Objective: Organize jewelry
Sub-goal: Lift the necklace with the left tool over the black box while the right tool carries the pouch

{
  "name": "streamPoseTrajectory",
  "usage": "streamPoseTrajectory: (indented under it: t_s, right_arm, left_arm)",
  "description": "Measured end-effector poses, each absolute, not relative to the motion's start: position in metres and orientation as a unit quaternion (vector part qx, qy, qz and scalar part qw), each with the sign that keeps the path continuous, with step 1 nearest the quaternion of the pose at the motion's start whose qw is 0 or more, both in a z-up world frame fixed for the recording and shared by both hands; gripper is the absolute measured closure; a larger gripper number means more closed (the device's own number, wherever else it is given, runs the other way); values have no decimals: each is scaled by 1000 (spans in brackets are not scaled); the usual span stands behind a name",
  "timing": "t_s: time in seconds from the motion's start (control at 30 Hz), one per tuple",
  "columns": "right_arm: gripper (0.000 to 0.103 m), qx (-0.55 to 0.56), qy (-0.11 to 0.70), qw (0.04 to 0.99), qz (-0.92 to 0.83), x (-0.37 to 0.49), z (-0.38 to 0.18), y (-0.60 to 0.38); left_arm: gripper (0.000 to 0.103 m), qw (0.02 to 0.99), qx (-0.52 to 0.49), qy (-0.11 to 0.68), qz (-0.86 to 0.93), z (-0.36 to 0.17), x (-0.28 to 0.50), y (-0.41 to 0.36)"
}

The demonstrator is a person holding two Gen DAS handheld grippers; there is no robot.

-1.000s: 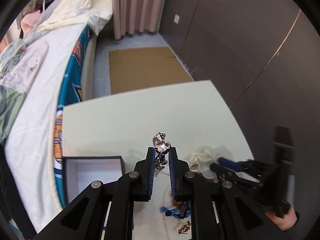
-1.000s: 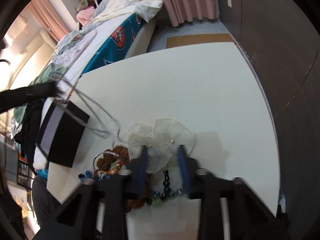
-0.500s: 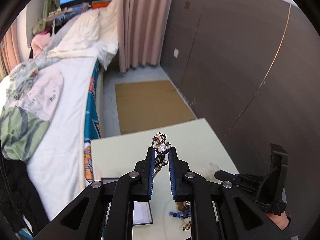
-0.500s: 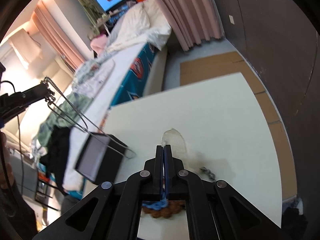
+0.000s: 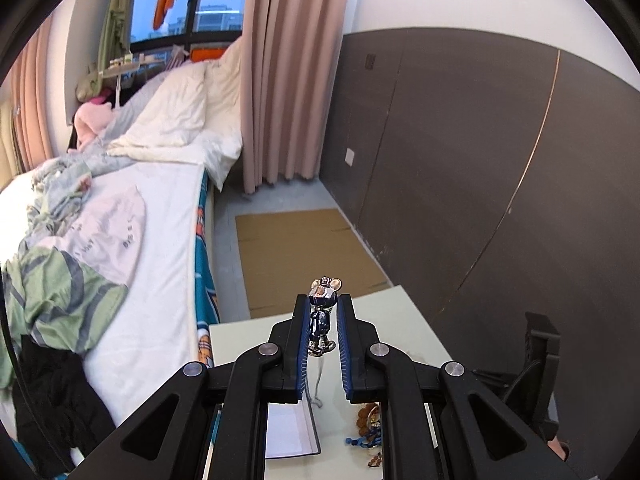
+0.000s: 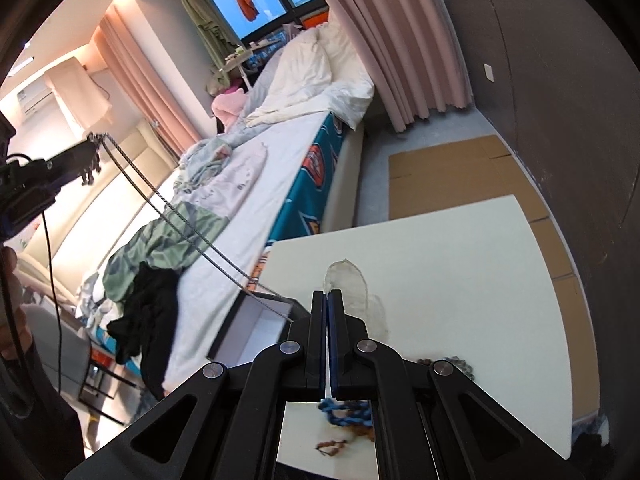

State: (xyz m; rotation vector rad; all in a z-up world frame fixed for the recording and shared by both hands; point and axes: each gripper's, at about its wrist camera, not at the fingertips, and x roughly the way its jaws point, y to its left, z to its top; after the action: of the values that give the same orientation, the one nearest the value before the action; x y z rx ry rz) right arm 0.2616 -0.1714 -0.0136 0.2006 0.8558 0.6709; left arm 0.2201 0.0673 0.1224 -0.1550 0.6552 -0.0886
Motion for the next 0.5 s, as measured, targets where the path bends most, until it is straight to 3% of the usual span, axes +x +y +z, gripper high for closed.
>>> streamPoseTrajectory:
  t_s: [0.5]
  right_arm:
    - [100, 86, 396, 854, 327, 257, 2, -150]
  left_arm:
    - [90, 961, -57, 268, -42, 175, 205, 77]
